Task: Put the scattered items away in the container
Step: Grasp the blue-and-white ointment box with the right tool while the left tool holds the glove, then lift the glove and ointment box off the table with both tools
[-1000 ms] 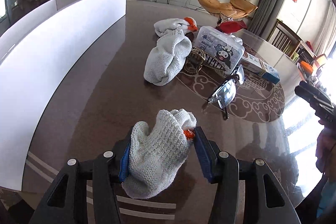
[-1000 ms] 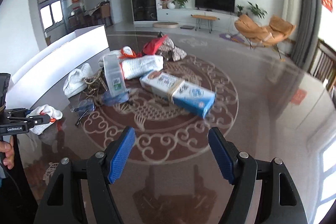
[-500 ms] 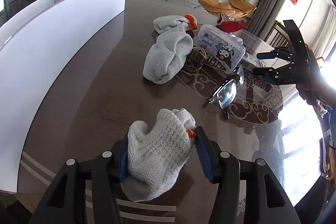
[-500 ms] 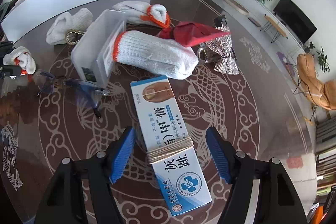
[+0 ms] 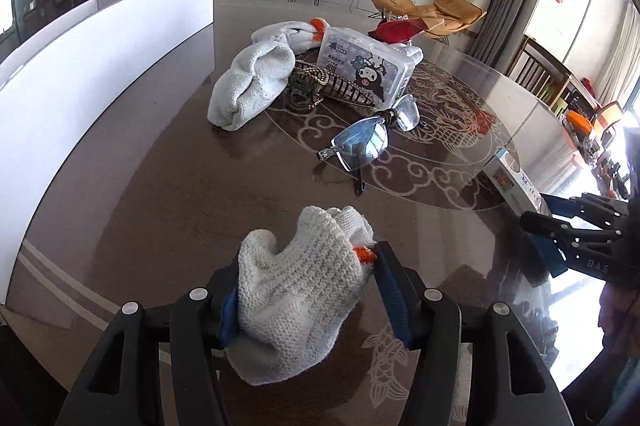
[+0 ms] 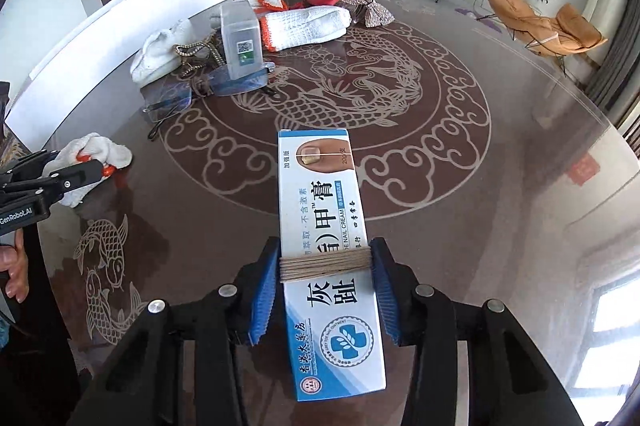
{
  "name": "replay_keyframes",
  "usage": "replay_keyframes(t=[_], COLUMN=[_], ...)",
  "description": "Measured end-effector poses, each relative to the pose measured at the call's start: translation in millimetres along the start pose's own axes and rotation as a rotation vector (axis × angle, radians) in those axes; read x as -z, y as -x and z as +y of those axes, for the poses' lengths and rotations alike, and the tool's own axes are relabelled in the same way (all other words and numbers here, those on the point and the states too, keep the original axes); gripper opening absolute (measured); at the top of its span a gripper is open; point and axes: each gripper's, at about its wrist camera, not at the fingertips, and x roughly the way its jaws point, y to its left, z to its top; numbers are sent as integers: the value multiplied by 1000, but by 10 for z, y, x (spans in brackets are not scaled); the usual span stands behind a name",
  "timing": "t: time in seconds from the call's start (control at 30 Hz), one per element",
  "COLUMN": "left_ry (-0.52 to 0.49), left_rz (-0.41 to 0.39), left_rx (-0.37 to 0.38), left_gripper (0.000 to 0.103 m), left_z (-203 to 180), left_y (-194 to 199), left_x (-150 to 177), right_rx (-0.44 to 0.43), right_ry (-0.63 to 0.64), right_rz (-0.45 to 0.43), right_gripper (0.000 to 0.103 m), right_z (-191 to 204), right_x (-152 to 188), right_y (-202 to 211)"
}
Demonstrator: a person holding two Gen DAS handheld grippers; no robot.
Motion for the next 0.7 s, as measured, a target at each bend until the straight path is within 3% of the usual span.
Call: replay_keyframes(t=[0.07, 0.3, 0.4, 0.47, 0.7], left_ry=[-54, -131, -180, -179, -169], left_rz=[-7, 6, 8, 0, -2], left_rx=[-23, -8, -37, -33, -43], left_gripper=[69, 78, 88, 96, 103], left_z=[-63, 0, -59, -63, -101], left_y=[-42, -98, -135, -137, -159], left_x=[-6, -2, 30, 64, 79], right_rx=[35, 33, 44, 43, 51], right_ry=[-23, -56, -61, -80, -82], right_rz=[-45, -75, -102, -118, -115], right_gripper=[46, 49, 58, 62, 66], right_z=[90, 163, 139, 113, 111], right_x=[63, 92, 153, 184, 182], right_y=[1, -94, -83, -82, -92])
